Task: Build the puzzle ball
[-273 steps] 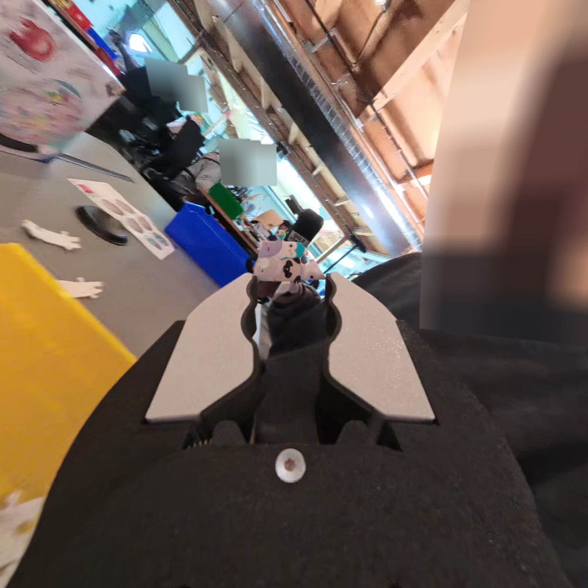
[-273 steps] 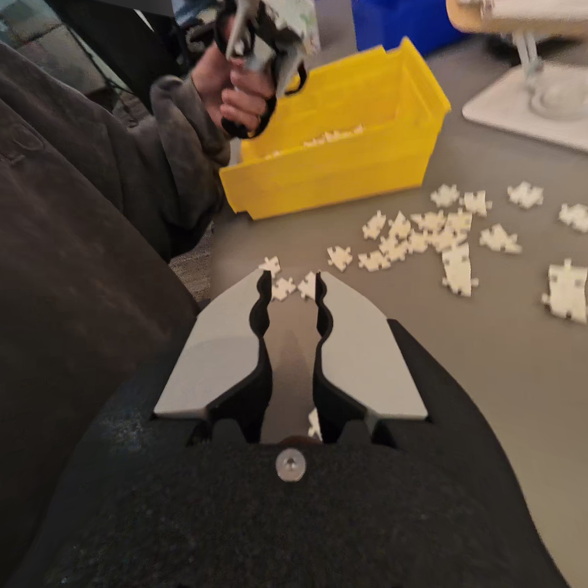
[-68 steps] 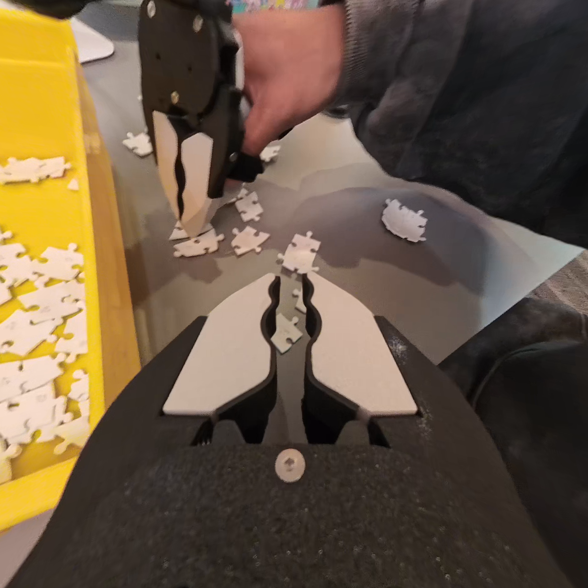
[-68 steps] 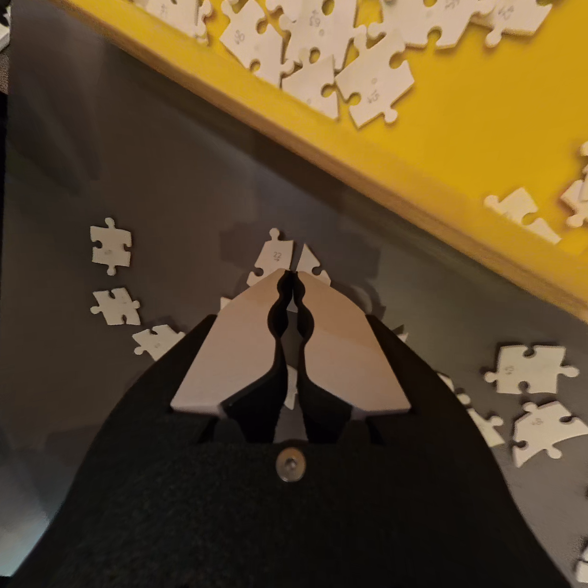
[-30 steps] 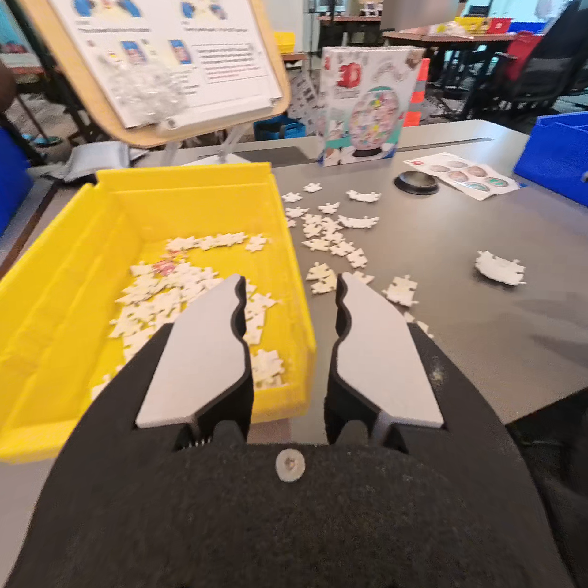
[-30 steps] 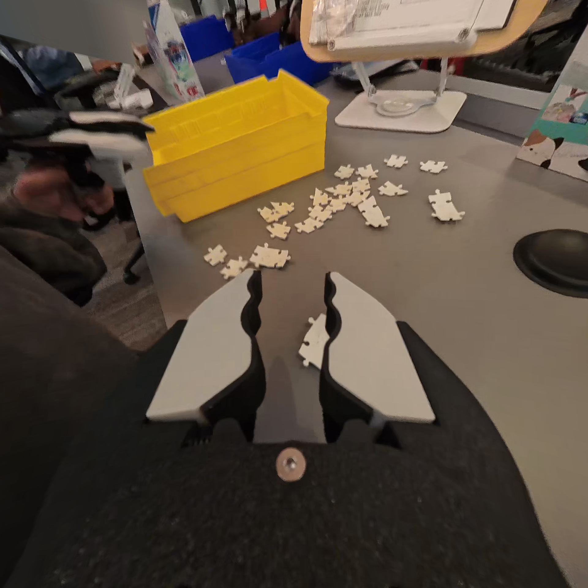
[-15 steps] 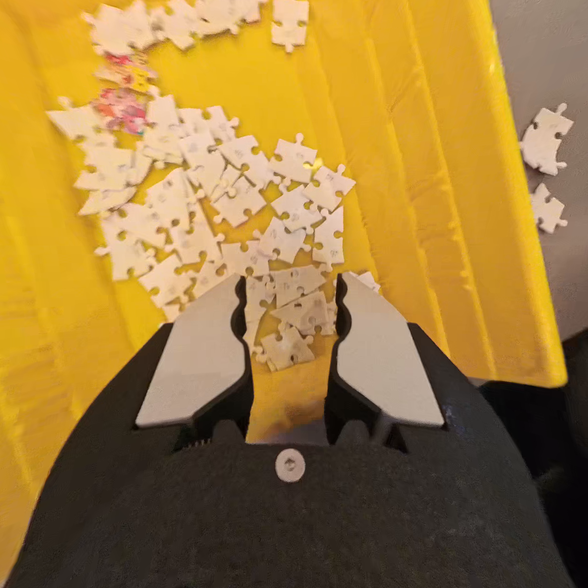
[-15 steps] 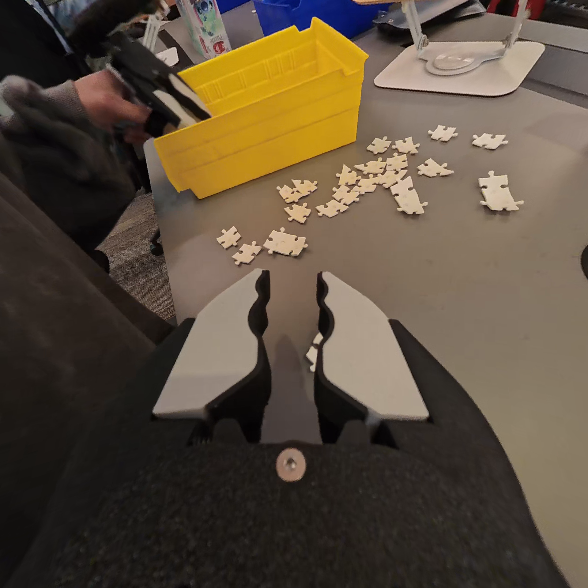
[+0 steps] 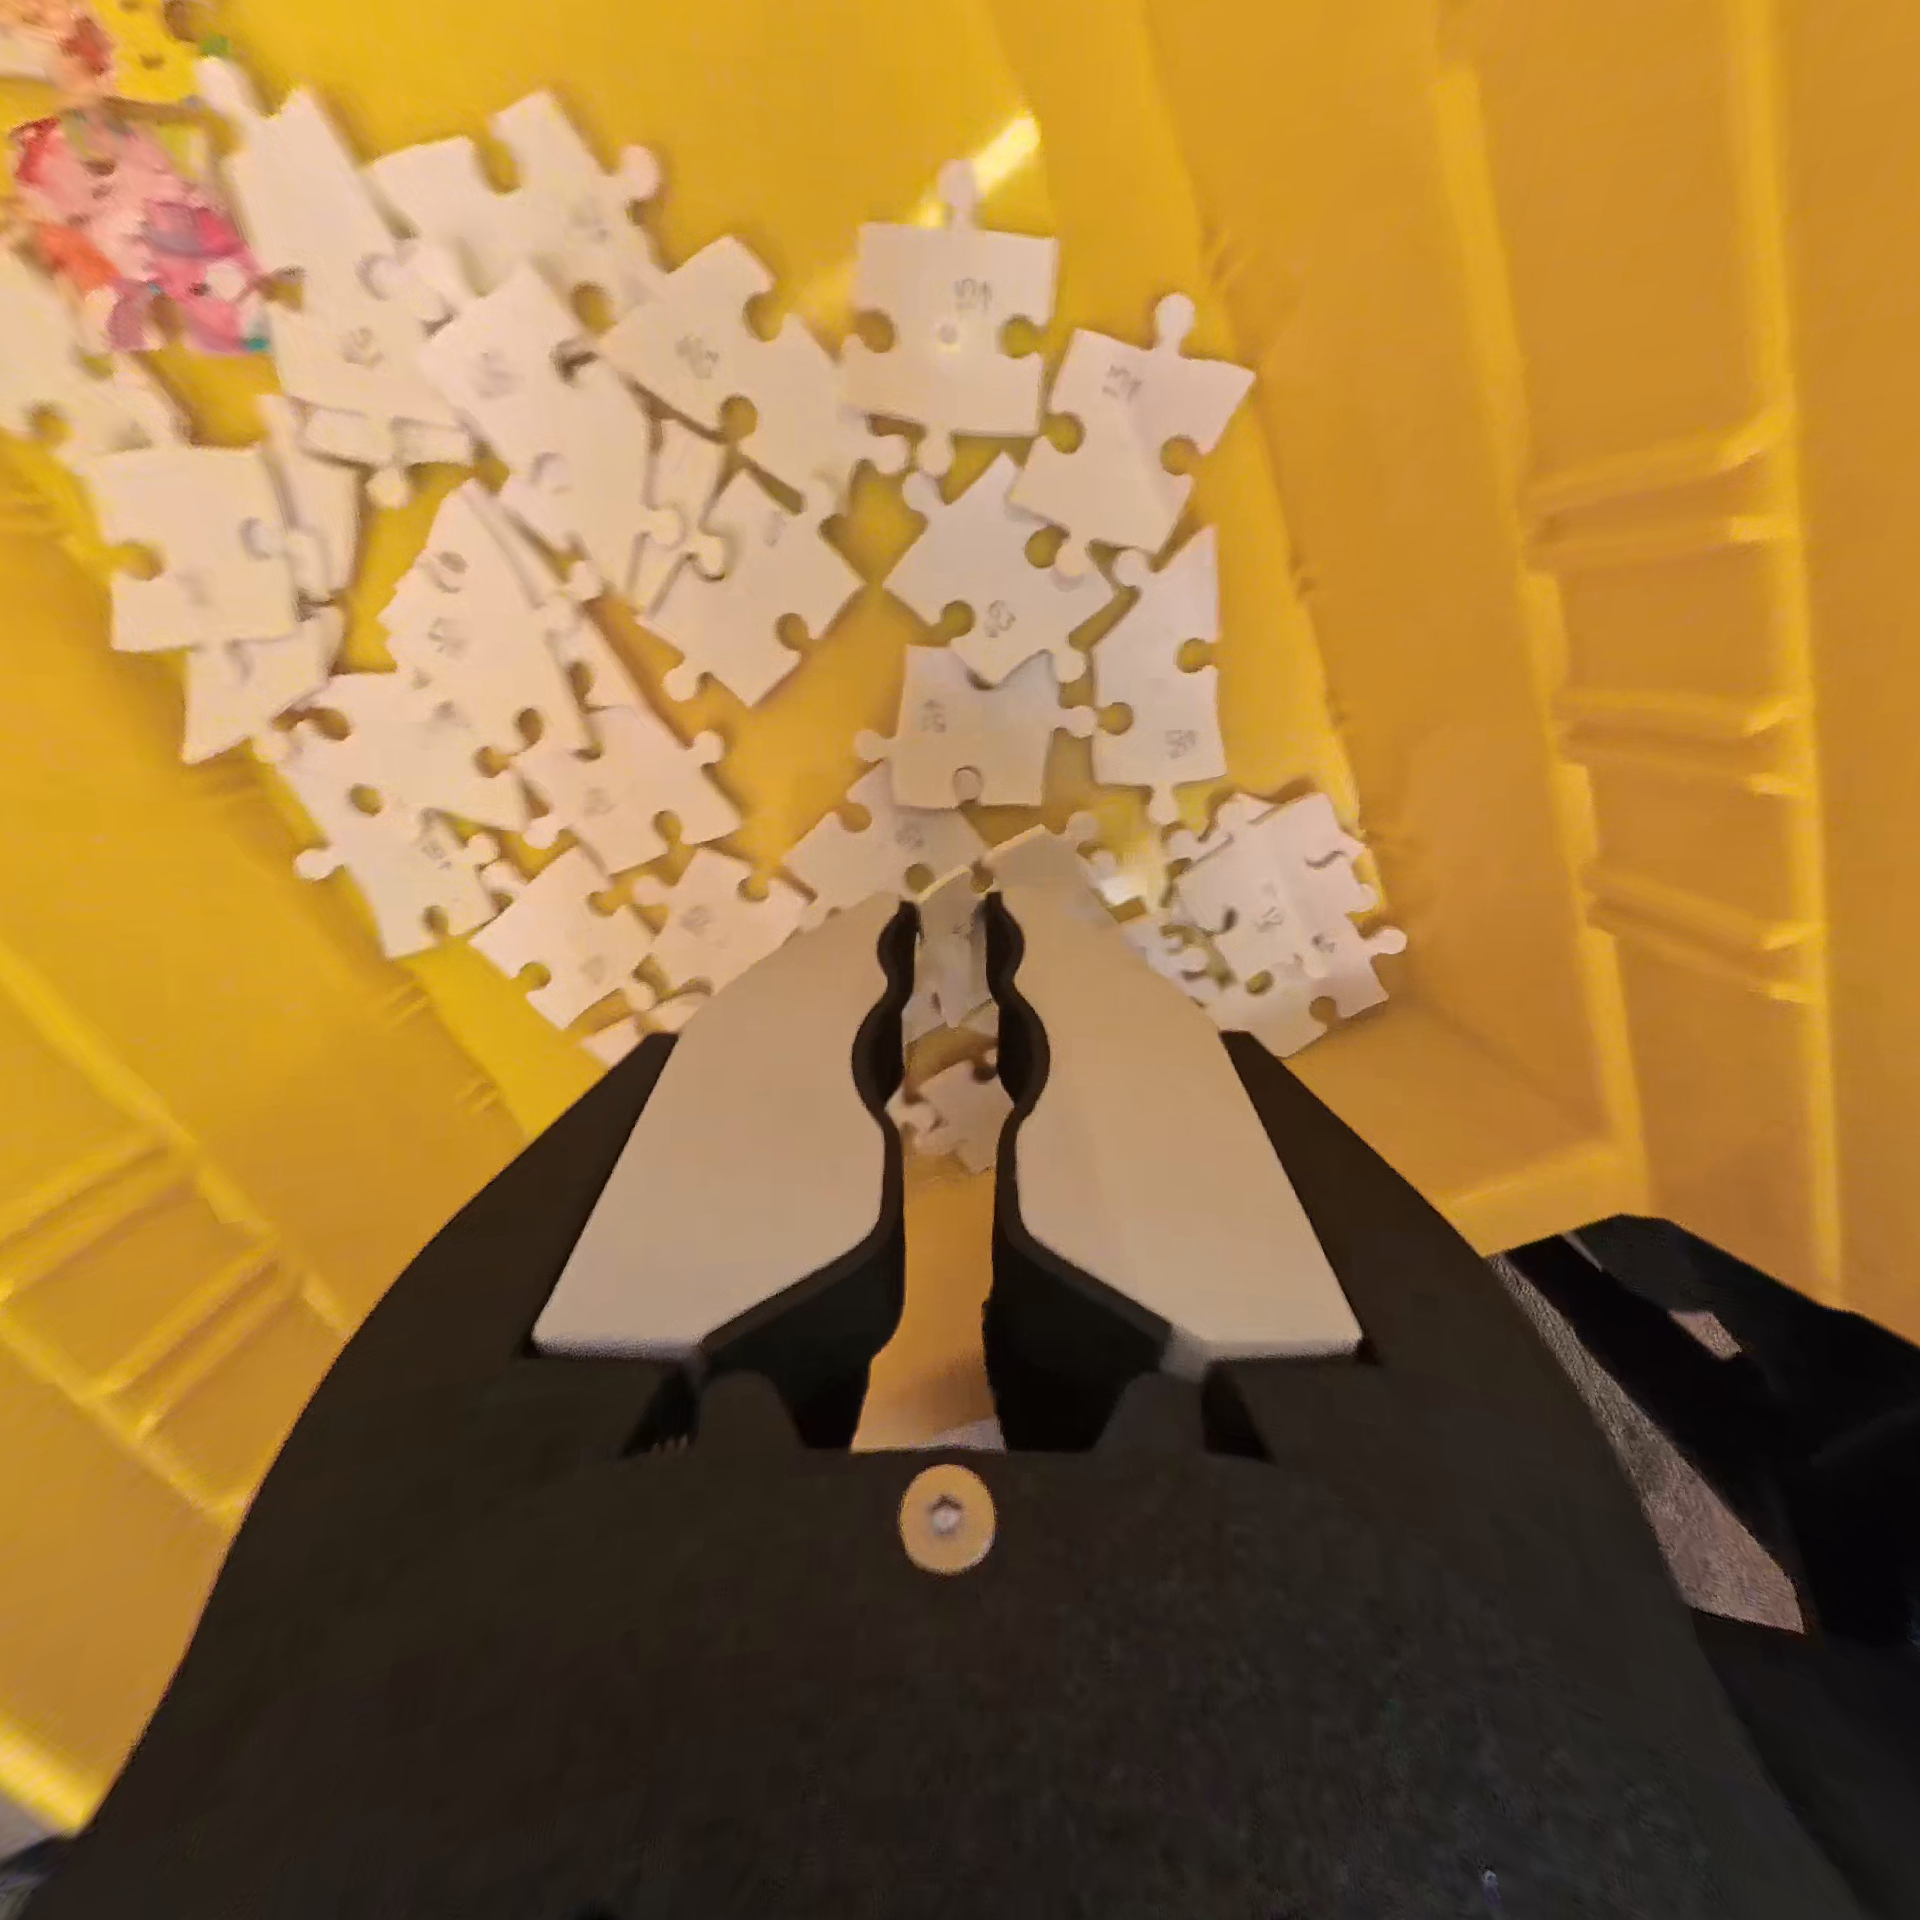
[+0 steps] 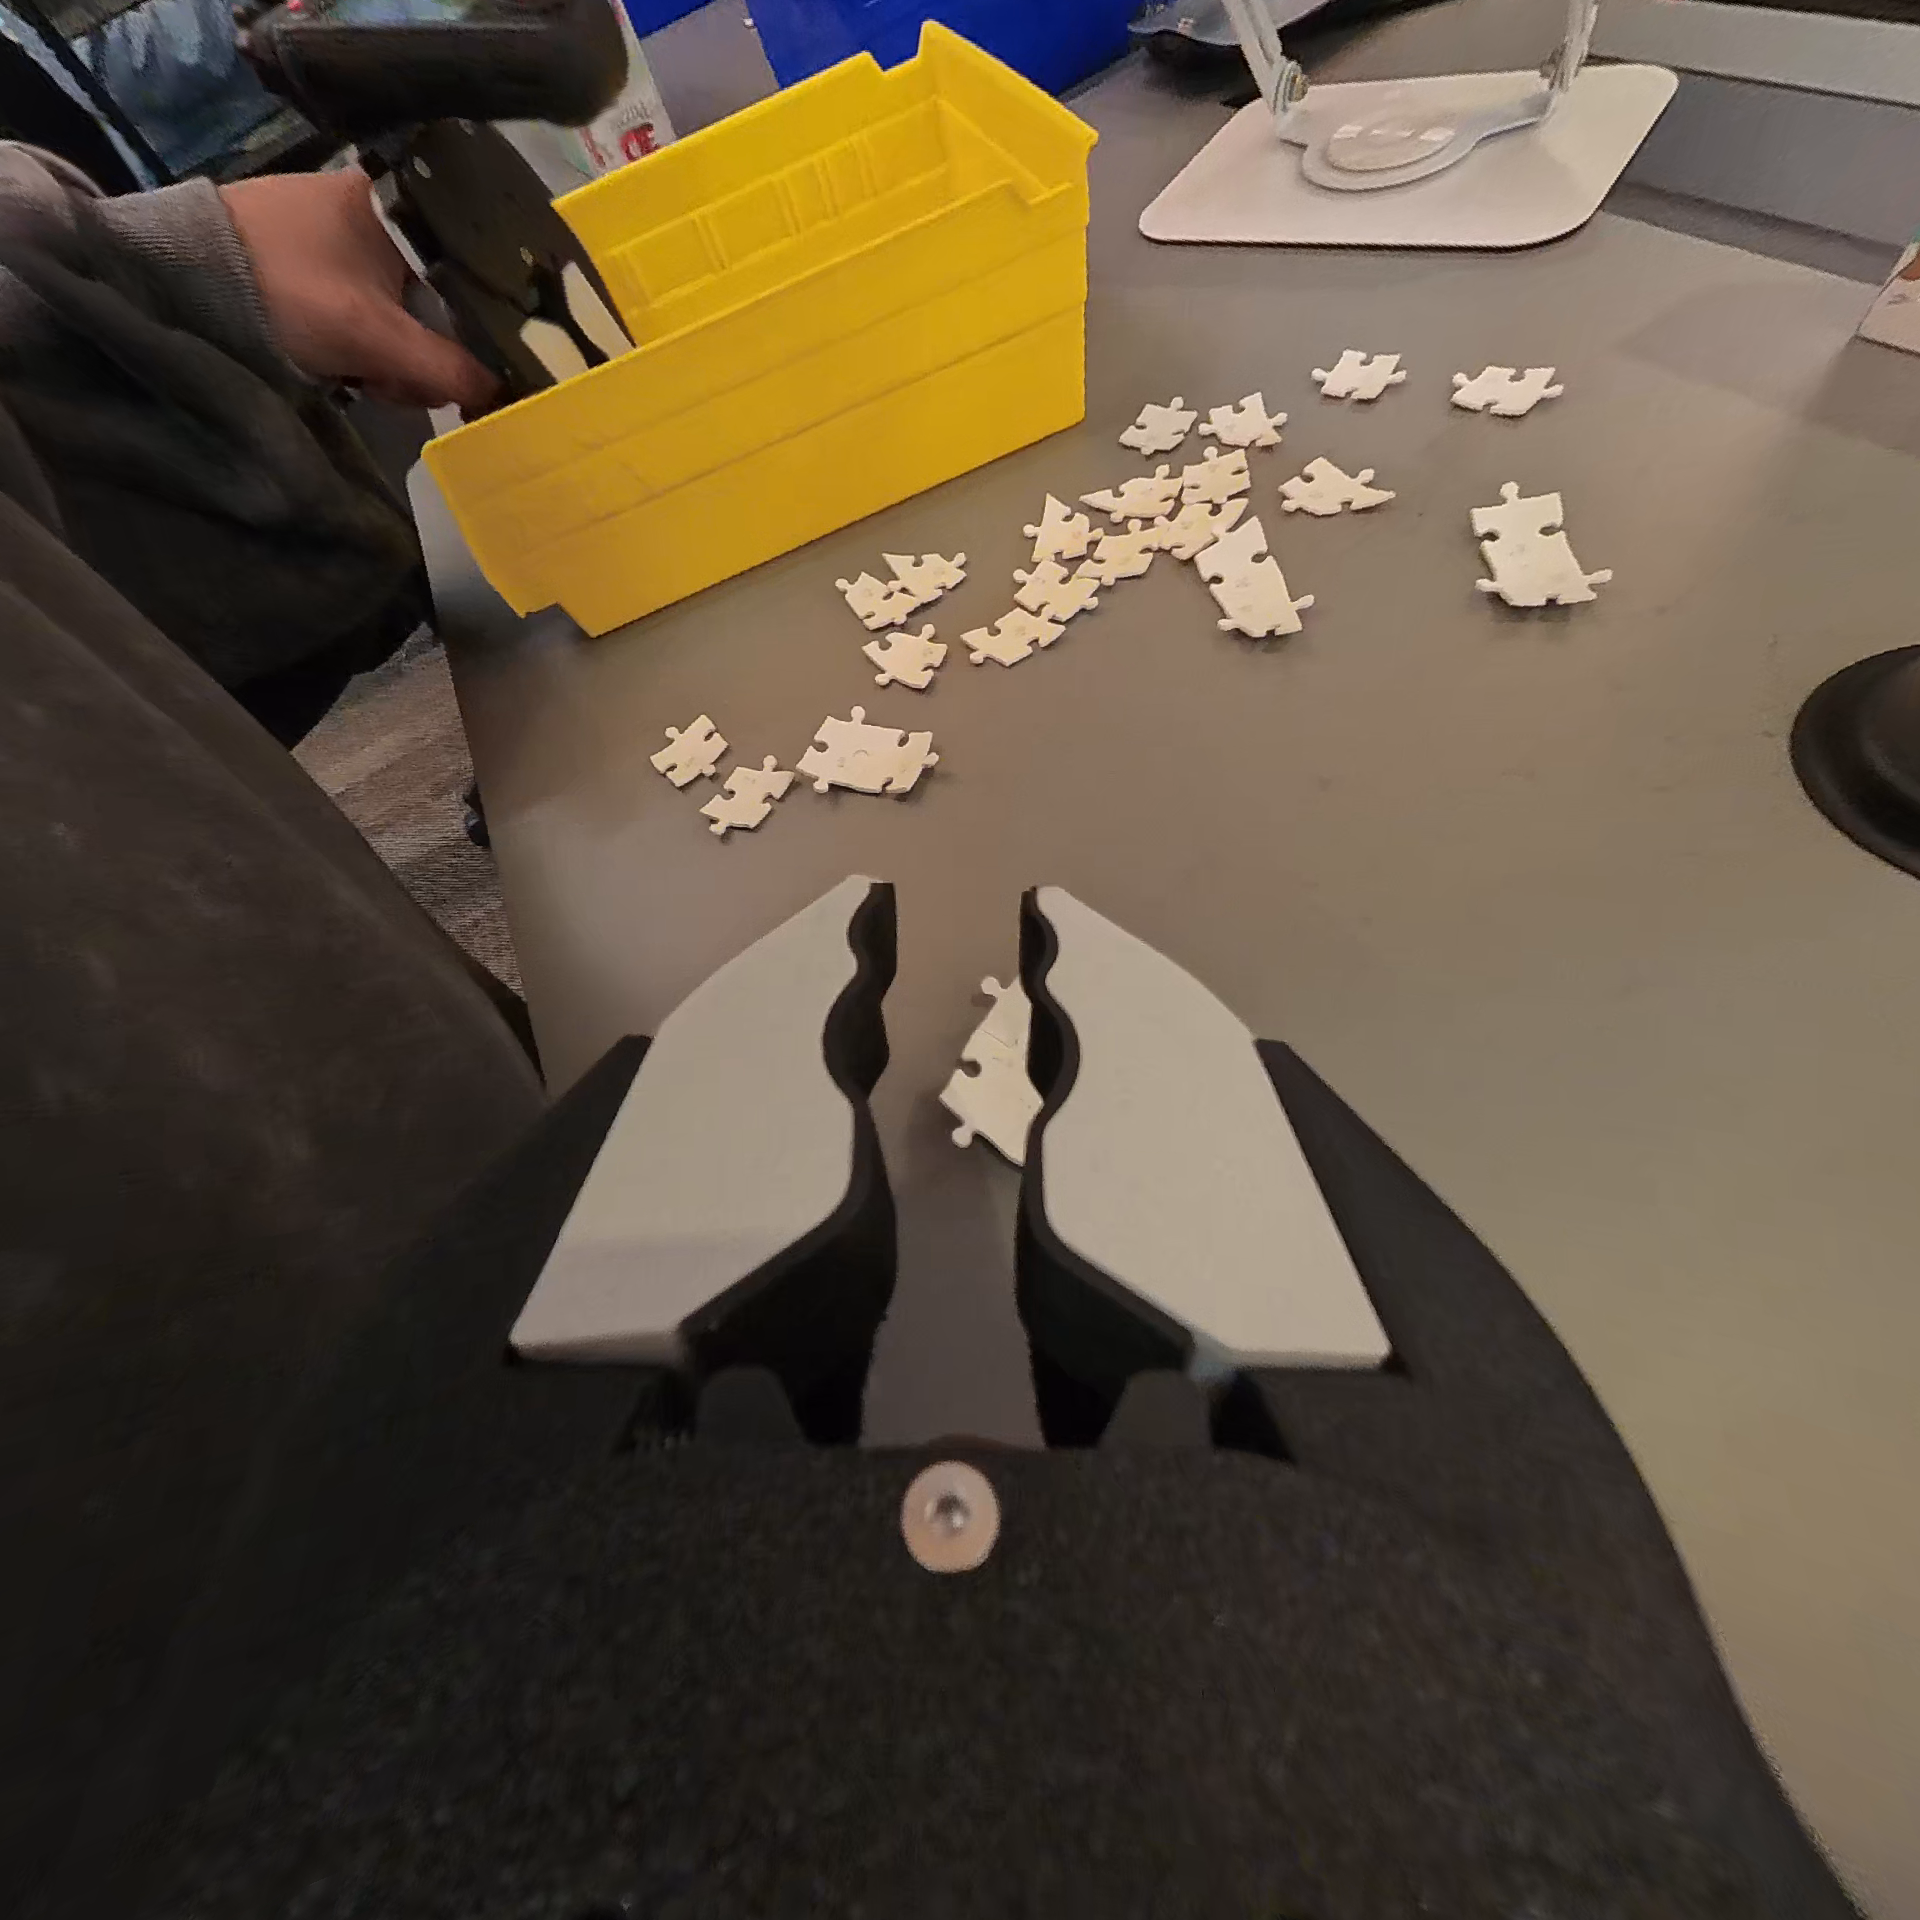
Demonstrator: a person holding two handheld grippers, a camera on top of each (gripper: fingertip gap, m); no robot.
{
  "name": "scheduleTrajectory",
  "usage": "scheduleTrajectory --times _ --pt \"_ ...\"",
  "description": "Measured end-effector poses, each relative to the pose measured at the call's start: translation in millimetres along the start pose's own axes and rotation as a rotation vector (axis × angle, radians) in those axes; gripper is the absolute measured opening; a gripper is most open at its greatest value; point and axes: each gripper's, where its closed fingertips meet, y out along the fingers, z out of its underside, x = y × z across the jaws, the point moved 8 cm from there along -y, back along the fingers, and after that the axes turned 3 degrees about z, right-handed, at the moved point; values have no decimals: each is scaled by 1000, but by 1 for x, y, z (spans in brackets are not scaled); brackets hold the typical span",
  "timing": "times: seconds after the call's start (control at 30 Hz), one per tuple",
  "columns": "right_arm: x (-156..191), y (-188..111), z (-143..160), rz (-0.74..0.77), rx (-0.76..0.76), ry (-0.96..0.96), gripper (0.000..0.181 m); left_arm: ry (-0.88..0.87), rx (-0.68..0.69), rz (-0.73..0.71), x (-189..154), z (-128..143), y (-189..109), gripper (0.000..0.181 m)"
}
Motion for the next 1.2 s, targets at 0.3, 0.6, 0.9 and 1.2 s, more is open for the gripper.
scheduleTrajectory --times 0.3,0.6,0.9,1.2 --pt "2 3 0 -31 0 -13 20 -84 -101 -55 26 4 -18 6" --pt "4 1 0 -39 -3 -13 19 -127 -166 -86 34 4 -29 4" --pt "9 -1 2 -54 -8 -15 19 -163 -125 -146 43 12 -21 6" --pt "11 -2 2 -62 -9 -12 19 -149 -144 -178 43 14 -26 0"
